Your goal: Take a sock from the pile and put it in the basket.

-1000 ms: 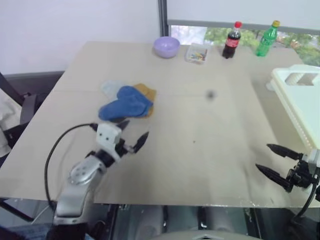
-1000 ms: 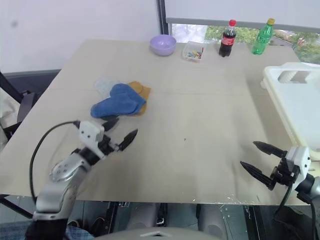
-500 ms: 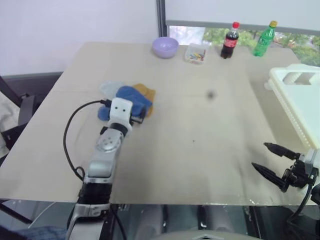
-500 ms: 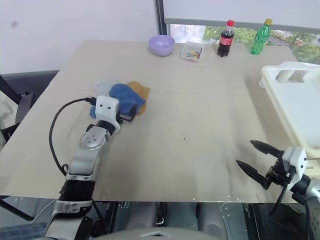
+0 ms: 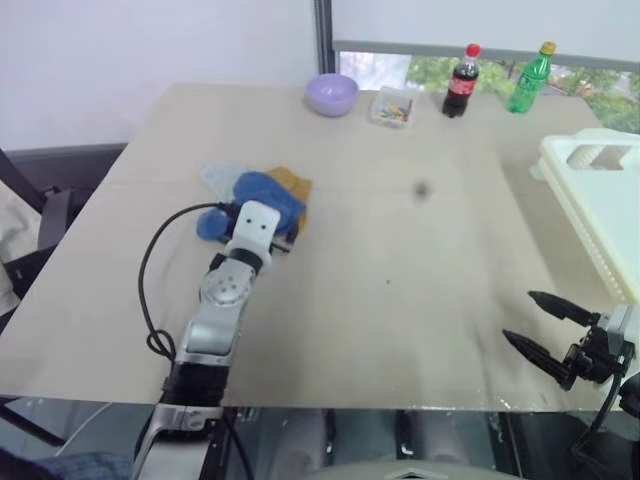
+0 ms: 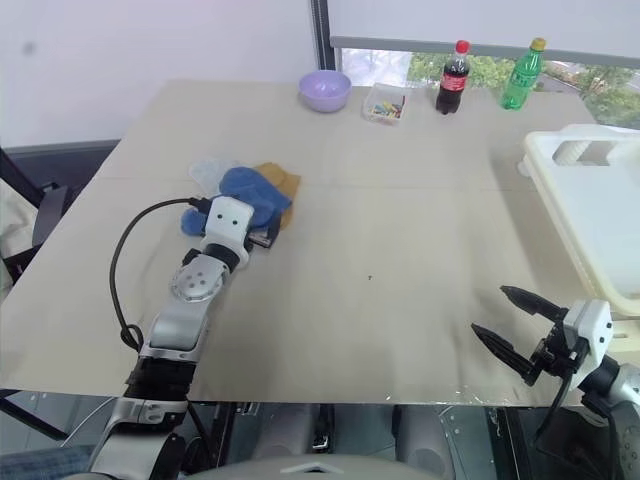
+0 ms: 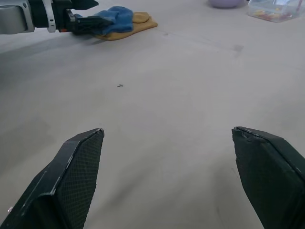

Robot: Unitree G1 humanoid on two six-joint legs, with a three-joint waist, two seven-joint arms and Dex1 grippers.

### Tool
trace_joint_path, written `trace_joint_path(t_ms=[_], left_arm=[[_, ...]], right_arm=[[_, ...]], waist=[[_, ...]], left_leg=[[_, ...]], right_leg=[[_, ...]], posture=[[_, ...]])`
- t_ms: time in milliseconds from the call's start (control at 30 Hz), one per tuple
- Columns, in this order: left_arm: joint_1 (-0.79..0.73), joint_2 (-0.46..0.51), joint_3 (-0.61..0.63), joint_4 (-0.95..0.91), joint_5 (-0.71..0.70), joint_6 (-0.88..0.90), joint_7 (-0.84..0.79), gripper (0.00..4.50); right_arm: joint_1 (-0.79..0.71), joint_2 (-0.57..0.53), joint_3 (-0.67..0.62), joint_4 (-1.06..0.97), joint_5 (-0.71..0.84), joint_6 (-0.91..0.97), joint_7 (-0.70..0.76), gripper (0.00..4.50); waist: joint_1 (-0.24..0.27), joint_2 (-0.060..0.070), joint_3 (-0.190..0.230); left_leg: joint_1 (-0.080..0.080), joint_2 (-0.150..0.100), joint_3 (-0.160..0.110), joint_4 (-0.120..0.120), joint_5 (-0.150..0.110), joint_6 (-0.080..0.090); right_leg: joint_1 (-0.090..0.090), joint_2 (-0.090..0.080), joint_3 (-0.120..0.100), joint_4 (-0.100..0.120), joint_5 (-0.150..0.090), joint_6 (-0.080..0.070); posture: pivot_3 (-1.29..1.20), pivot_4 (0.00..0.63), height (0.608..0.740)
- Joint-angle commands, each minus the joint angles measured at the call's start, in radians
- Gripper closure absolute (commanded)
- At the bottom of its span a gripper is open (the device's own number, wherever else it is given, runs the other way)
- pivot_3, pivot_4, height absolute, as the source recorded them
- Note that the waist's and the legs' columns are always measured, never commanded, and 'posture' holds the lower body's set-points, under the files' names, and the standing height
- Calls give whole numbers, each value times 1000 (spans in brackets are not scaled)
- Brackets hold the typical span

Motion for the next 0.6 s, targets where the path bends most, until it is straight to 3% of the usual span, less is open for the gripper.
trace_joint_path(t_ms=[33,600], left_arm=[[8,9,17,-2,15,-14,14,0],[2,-4,47,49,24,36,82,0]], right_arm=[[2,1,-15,-30,8,-12,-2,108],[-16,5,-12,-4,-6,-24,3,108]], waist=[[0,0,0],[-1,0,0]], left_leg=[[0,0,0,0,0,0],[0,0,0,0,0,0]], right_leg=[[0,0,0,0,0,0],[0,0,0,0,0,1]], posture=[[0,150,729],[0,150,729]])
